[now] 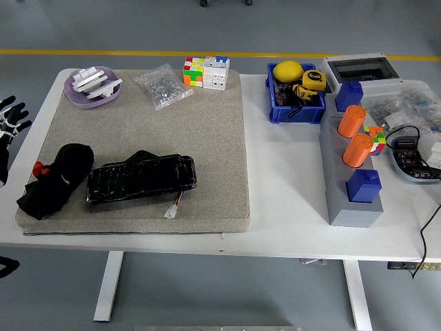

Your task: Pick the rag up,wipe the panel,place it on the desk

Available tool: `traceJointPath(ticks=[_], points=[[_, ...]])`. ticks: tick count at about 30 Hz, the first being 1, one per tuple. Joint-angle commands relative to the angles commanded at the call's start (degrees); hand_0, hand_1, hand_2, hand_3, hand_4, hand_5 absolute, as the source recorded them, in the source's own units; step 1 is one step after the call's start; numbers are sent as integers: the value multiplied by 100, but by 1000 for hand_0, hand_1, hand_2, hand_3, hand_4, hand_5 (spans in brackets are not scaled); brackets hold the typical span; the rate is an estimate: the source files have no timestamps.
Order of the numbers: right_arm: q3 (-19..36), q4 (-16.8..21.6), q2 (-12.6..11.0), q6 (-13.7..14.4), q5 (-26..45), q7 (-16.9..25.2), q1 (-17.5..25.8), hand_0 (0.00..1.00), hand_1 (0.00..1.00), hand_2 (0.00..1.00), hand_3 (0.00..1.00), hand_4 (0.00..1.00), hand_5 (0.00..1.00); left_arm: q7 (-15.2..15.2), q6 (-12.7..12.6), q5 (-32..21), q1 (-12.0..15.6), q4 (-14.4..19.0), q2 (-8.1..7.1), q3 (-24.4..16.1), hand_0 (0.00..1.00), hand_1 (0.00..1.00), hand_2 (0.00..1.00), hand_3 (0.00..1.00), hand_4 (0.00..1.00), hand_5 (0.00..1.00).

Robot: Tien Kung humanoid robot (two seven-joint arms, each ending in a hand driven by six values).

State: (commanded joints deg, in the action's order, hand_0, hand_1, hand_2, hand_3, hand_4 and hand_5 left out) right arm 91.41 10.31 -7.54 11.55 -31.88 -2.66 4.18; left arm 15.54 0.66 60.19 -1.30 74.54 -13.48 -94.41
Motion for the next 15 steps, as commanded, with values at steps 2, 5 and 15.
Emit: traceJointPath(ticks=[2, 5, 15], points=[[-4, 0, -13, -4, -34, -11, -11, 722, 608, 602, 580, 998, 453, -12, -6, 29, 3, -16, -15, 2, 694, 760, 745, 762, 998, 557], [-3, 0, -18, -18, -88, -25, -17, 722, 609, 603, 580, 998, 453, -28, 15, 74, 31, -19, -19, 14, 692, 760, 744, 758, 998, 563], [-138, 0, -64, -98, -97, -104, 53, 727, 613, 607, 580, 998, 455, -50, 22, 144, 132, -43, -54, 11, 698, 760, 743, 754, 998, 563]])
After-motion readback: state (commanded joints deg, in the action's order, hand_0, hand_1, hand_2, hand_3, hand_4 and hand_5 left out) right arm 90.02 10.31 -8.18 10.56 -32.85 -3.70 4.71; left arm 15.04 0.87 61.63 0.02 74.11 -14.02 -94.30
